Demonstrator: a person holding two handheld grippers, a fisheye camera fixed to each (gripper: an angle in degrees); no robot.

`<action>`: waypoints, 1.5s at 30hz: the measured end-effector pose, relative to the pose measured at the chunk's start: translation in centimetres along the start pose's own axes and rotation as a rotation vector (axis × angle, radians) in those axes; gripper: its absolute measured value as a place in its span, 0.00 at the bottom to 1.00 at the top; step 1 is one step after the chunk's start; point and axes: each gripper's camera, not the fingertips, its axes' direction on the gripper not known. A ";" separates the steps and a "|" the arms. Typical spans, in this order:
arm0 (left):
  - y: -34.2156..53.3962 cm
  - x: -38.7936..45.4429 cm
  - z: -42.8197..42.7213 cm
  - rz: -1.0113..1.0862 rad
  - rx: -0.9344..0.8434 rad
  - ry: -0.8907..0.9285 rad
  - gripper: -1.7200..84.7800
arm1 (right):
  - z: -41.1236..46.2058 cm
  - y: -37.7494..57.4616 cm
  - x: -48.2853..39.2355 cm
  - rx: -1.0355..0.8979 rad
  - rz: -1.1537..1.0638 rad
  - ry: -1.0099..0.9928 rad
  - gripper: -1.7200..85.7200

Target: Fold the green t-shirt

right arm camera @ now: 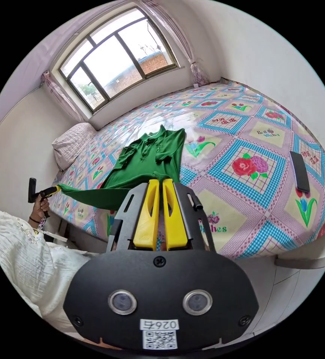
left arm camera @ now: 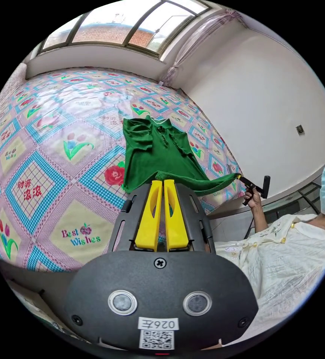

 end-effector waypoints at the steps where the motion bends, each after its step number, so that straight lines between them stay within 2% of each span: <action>1: -2.5 -0.9 1.1 0.021 -0.007 0.013 0.01 | 1.5 -2.2 0.4 0.004 -0.019 0.014 0.01; 6: -12.3 -5.4 6.6 0.010 -0.029 0.035 0.01 | 8.7 -10.9 3.3 -0.009 -0.027 -0.018 0.01; 10: -19.7 -11.5 12.8 -0.109 -0.059 0.115 0.01 | 15.3 -18.1 7.1 -0.036 0.005 -0.132 0.01; 17: -30.2 -21.2 22.9 -0.292 -0.102 0.214 0.01 | 25.6 -29.1 11.0 -0.154 -0.029 -0.114 0.01; 26: -42.5 -29.1 34.9 -0.341 -0.247 0.208 0.01 | 38.4 -39.2 16.0 -0.362 -0.051 -0.035 0.01; 30: -46.2 -31.4 39.5 -0.340 -0.345 0.199 0.01 | 42.0 -41.4 19.2 -0.420 -0.022 -0.060 0.01; 38: -50.9 -35.2 45.4 -0.328 -0.515 0.169 0.01 | 45.3 -44.4 27.9 -0.433 0.142 -0.333 0.01; 42: -52.1 -37.0 46.0 -0.363 -0.520 0.179 0.01 | 47.2 -44.5 31.8 -0.453 0.232 -0.501 0.02; 45: -52.7 -38.4 46.3 -0.381 -0.506 0.238 0.01 | 47.6 -44.5 33.7 -0.426 0.247 -0.555 0.08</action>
